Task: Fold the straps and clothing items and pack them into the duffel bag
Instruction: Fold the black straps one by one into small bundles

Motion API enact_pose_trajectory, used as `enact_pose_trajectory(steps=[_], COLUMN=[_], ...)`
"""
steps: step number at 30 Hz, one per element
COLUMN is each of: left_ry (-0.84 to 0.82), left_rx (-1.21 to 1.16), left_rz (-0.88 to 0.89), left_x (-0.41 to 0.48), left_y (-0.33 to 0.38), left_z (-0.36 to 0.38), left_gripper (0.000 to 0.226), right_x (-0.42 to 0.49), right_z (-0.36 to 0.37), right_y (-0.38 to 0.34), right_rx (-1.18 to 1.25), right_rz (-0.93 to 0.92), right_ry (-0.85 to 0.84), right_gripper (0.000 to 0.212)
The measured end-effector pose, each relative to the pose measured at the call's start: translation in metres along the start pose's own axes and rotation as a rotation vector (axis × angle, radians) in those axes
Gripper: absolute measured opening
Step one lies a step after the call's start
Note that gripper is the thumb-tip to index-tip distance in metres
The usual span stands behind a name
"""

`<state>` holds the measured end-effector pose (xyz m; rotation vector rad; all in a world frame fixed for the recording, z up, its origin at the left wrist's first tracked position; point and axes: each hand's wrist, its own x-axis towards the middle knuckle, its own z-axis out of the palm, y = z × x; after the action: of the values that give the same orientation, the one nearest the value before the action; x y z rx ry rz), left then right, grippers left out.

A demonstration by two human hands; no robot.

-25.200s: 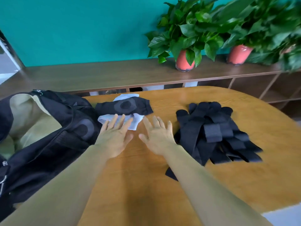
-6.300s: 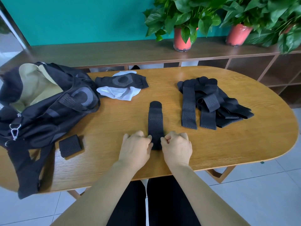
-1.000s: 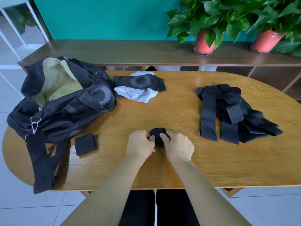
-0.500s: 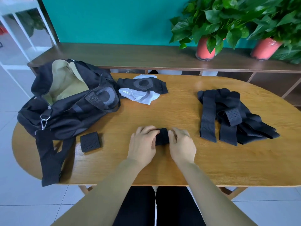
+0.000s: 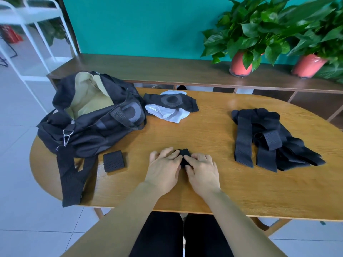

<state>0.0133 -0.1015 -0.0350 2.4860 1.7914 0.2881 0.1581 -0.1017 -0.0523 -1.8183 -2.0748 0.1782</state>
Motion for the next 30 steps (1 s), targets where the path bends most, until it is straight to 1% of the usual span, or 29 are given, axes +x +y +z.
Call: enact_pose_trajectory(steps=[8, 14, 19, 23, 26, 30], left_ry=[0.043, 0.010, -0.014, -0.029, -0.018, 0.018], left_rx=[0.042, 0.046, 0.057, 0.090, 0.097, 0.122], left_rz=[-0.158, -0.252, -0.272, -0.280, -0.264, -0.180], left_x=[-0.035, -0.050, -0.044, -0.042, -0.044, -0.039], left_y=[-0.075, -0.110, -0.114, -0.114, -0.109, -0.086], left_z=[-0.016, -0.022, -0.028, -0.031, -0.035, -0.038], left_gripper=[0.039, 0.053, 0.060, 0.061, 0.063, 0.061], right_x=[0.024, 0.036, 0.044, 0.046, 0.042, 0.034], right_z=[0.022, 0.039, 0.043, 0.038, 0.029, 0.016], right_y=[-0.085, -0.132, -0.138, -0.133, -0.123, -0.095], right_rx=[0.057, 0.049, 0.031, 0.076, 0.133, 0.182], right_rz=[-0.108, -0.167, -0.170, -0.178, -0.147, -0.087], right_ry=[-0.131, -0.179, -0.222, -0.248, -0.224, -0.175], right_gripper=[0.038, 0.036, 0.042, 0.050, 0.052, 0.048])
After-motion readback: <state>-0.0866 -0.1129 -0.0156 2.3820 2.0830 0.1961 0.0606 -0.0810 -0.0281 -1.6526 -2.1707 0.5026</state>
